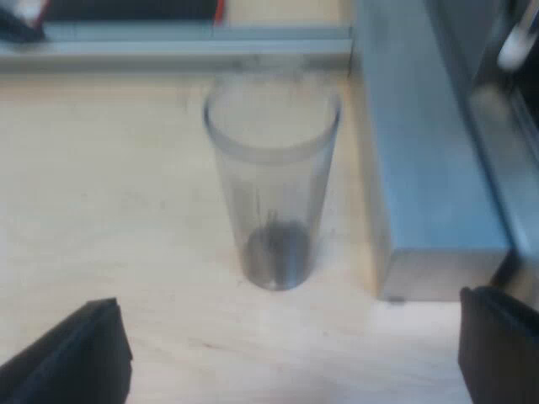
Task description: Pour the beans into the coffee machine
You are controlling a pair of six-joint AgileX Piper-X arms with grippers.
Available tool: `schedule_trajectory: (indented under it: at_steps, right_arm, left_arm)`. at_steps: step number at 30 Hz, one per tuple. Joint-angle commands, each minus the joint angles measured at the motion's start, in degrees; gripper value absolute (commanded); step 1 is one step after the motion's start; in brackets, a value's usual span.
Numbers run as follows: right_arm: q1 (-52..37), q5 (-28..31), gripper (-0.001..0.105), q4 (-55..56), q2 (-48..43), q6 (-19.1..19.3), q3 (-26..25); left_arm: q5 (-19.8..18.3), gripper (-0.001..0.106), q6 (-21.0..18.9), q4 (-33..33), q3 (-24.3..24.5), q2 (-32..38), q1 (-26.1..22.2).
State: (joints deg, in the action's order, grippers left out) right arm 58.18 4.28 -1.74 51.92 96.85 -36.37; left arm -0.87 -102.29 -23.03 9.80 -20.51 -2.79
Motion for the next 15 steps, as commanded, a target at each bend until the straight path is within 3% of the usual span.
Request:
schedule_trajectory:
  at_steps: [1,8,12,15]
  right_arm:
    - [0.1,0.2,0.074,-1.1,-0.1,0.4,-0.3]
    - [0.1,0.2,0.074,-2.0,-0.1,0.4,-0.3]
    - [0.1,0.2,0.074,-3.8,-0.1,0.4,-0.3]
    - [0.1,0.2,0.074,-4.9,-0.1,0.4,-0.3]
  left_arm:
    - [2.9,0.081,1.4,19.9,-4.7,0.0,0.1]
    - [2.2,0.081,1.2,26.3,-5.9,-3.3,0.1]
    - [-1.7,0.081,0.8,31.1,-5.9,-9.6,0.1]
    - [-1.6,0.081,0.6,35.4,-5.9,-15.0,0.1]
